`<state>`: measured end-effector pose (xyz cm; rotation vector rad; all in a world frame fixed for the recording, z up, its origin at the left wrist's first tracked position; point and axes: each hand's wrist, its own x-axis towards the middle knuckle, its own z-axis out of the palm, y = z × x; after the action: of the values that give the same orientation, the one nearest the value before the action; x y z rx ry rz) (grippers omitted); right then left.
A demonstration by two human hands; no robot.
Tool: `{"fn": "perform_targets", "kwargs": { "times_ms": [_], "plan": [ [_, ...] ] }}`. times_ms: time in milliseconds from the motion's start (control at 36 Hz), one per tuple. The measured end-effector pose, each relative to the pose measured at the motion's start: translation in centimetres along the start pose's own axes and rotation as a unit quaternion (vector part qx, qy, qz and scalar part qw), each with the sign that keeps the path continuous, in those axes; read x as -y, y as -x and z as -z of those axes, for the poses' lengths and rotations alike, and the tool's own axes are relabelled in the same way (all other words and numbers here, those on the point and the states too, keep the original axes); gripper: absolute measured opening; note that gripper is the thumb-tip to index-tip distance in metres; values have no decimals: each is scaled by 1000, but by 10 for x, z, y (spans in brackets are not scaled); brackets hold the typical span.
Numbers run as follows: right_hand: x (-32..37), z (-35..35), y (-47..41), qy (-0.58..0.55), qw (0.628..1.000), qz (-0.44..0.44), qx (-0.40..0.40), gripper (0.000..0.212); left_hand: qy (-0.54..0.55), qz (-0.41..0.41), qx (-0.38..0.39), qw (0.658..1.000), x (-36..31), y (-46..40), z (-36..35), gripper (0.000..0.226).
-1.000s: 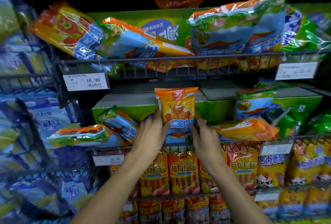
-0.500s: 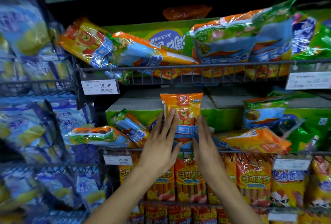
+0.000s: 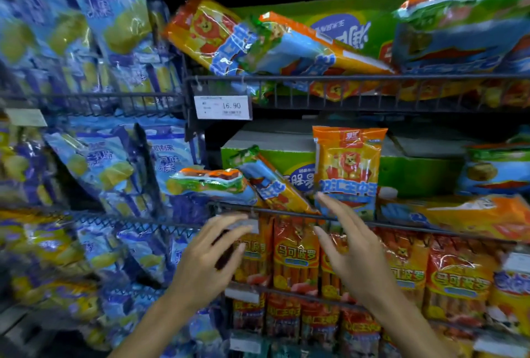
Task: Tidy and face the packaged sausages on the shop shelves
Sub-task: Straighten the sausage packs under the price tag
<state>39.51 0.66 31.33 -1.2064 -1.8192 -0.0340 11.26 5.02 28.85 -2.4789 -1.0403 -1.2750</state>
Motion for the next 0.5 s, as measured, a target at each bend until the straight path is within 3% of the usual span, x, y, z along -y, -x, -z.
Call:
{"fn": "perform_targets", "kwargs": {
  "times_ms": [111, 194, 361, 500],
  "plan": [
    [24, -23, -14, -17, 1000, 7, 22, 67, 84, 184, -99, 974, 26, 10, 20, 26],
    [41, -44, -33, -17, 1000, -23, 0, 69, 184, 257, -112, 942, 37, -1, 36, 47],
    [57, -71, -59, -19, 990, -112, -82, 63, 301, 303, -31, 904, 47, -33, 47, 64],
    [50, -71, -70, 36, 984, -171, -43, 62, 339, 259, -3, 904, 58, -45, 42, 43]
  ]
}}
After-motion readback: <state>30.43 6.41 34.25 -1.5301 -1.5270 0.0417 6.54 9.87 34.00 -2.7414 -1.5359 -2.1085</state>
